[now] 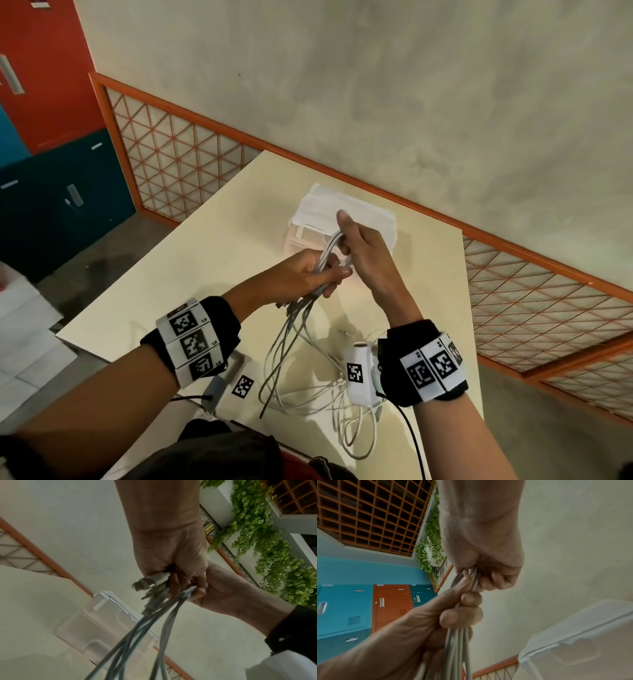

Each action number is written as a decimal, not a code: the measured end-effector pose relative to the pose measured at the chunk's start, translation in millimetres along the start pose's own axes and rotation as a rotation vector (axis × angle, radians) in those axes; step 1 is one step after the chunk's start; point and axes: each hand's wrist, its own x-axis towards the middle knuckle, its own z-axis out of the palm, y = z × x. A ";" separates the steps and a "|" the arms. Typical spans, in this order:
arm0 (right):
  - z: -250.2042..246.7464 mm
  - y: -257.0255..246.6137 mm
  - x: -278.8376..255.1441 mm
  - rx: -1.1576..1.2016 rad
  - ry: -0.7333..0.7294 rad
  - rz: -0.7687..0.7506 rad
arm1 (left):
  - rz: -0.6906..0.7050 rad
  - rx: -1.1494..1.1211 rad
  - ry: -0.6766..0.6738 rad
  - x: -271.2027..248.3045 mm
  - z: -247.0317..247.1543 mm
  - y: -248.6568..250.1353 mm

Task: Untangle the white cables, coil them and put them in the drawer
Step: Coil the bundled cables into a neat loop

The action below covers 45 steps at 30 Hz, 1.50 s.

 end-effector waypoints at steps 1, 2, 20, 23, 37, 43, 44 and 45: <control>0.6 1.9 -0.1 0.009 -0.001 0.005 | 0.020 -0.010 0.045 1.8 0.9 0.3; 2.4 6.9 -0.1 0.045 -0.020 0.019 | 0.040 -0.041 0.103 4.0 2.2 0.9; 34.9 31.7 -22.8 -0.333 -0.396 -0.199 | 0.108 -0.211 0.706 39.1 -16.9 -8.1; 42.0 39.0 -25.9 -0.349 -0.482 -0.186 | 0.051 -0.280 0.692 39.1 -17.4 -11.2; 6.8 76.6 -45.1 0.145 -0.535 0.155 | 0.043 -0.566 0.866 33.0 -51.7 -9.3; -24.9 57.9 -30.6 -0.153 -0.383 0.024 | 0.078 -0.360 0.661 31.4 -41.4 -10.1; -27.9 53.4 -27.4 -0.184 -0.369 -0.002 | 0.083 -0.344 0.608 31.2 -38.6 -7.7; -30.5 48.6 -23.9 -0.208 -0.354 -0.037 | 0.091 -0.323 0.551 31.0 -35.3 -5.0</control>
